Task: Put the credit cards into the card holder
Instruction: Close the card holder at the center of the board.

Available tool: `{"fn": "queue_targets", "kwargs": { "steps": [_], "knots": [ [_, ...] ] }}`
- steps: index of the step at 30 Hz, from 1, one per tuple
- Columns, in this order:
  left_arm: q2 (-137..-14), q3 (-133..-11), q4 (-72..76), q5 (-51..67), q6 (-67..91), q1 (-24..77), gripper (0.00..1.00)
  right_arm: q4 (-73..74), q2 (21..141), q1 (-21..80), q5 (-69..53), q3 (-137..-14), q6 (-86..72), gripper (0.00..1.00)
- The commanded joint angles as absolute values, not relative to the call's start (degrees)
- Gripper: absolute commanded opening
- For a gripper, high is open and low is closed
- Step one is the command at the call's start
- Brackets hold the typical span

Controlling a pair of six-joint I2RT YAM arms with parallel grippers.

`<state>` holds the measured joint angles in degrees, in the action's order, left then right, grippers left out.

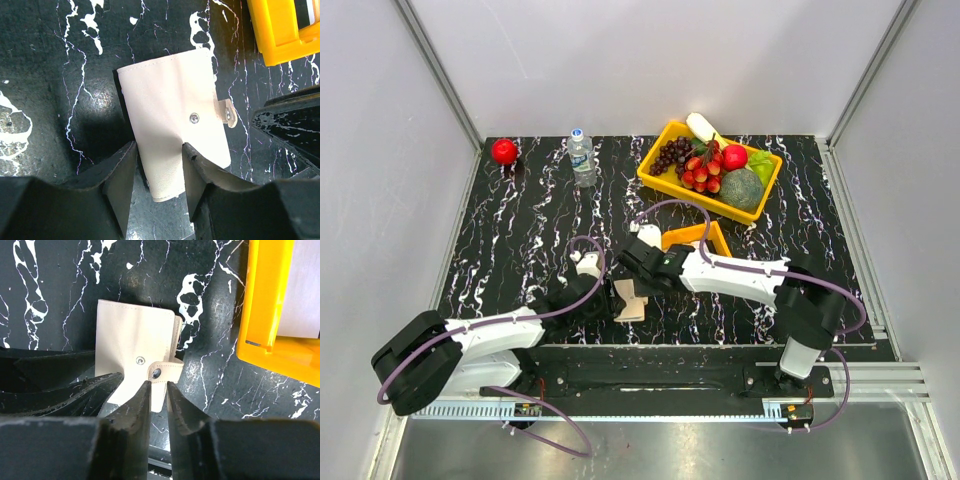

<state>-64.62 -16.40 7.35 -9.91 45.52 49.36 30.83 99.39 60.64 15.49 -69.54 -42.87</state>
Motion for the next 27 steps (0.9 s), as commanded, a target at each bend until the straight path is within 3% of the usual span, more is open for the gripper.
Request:
{"fn": "queue_targets", "kwargs": {
  "steps": [1, 7, 11, 21, 27],
  "knots": [
    [-64.86, -16.79, 3.96, -9.67, 45.70, 49.31, 0.45, 33.22, 100.46, 60.73, 16.26, -73.82, -41.84, 0.28],
    [-64.69, -16.70, 3.87, -9.84, 45.79, 49.22, 0.46, 33.75, 102.21, 61.35, 15.74, -76.02, -40.78, 0.37],
    [-64.86, -16.79, 3.96, -9.93, 45.70, 49.31, 0.46, 35.85, 104.58, 61.61, 15.73, -78.13, -40.87, 0.38],
    [-64.60, -16.79, 3.87, -10.02, 45.79, 49.31, 0.45, 39.64, 106.79, 61.88, 17.05, -80.42, -40.52, 0.30],
    [-64.69, -16.87, 4.04, -9.84, 45.88, 49.31, 0.45, 39.90, 107.93, 61.88, 16.61, -80.68, -40.61, 0.30]
  ]
}}
